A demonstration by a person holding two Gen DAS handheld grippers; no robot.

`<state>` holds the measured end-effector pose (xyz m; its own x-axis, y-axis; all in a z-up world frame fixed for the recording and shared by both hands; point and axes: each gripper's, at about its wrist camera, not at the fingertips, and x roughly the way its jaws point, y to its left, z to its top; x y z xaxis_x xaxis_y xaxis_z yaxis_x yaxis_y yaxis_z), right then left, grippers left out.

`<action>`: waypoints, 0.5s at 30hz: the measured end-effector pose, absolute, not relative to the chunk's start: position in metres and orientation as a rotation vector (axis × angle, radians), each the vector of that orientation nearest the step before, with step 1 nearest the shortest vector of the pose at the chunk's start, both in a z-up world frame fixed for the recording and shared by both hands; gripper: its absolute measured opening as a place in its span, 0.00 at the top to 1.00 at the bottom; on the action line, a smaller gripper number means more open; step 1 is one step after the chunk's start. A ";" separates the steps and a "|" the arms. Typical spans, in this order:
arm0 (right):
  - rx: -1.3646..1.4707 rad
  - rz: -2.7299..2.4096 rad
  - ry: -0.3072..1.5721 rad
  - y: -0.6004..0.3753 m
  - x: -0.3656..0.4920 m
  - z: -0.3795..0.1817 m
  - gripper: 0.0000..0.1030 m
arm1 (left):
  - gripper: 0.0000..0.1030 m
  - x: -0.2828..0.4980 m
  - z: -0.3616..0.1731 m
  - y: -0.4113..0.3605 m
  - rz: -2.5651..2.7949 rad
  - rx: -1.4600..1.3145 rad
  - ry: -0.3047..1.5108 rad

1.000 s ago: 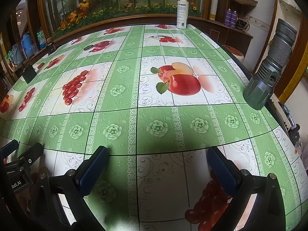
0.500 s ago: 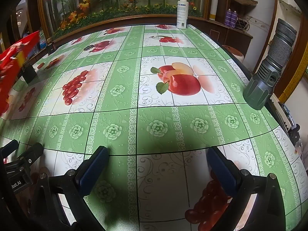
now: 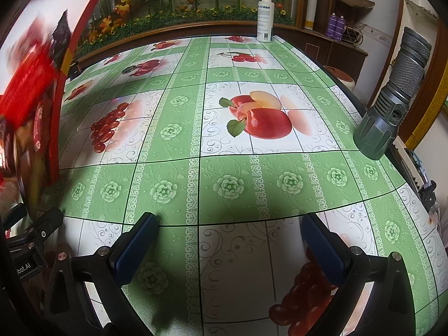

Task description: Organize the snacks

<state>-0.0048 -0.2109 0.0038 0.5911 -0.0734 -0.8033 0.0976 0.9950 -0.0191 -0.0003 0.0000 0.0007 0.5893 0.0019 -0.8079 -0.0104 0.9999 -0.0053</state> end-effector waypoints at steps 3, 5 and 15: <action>0.028 -0.099 0.933 -0.211 -0.005 0.004 0.00 | 0.00 0.000 0.001 0.000 0.007 -0.009 0.941; 0.028 -0.099 0.933 -0.211 -0.005 0.004 0.00 | 0.00 0.000 0.000 0.002 0.007 -0.009 0.941; 0.028 -0.099 0.933 -0.211 -0.005 0.004 0.00 | 0.00 -0.007 0.001 0.010 0.006 -0.009 0.941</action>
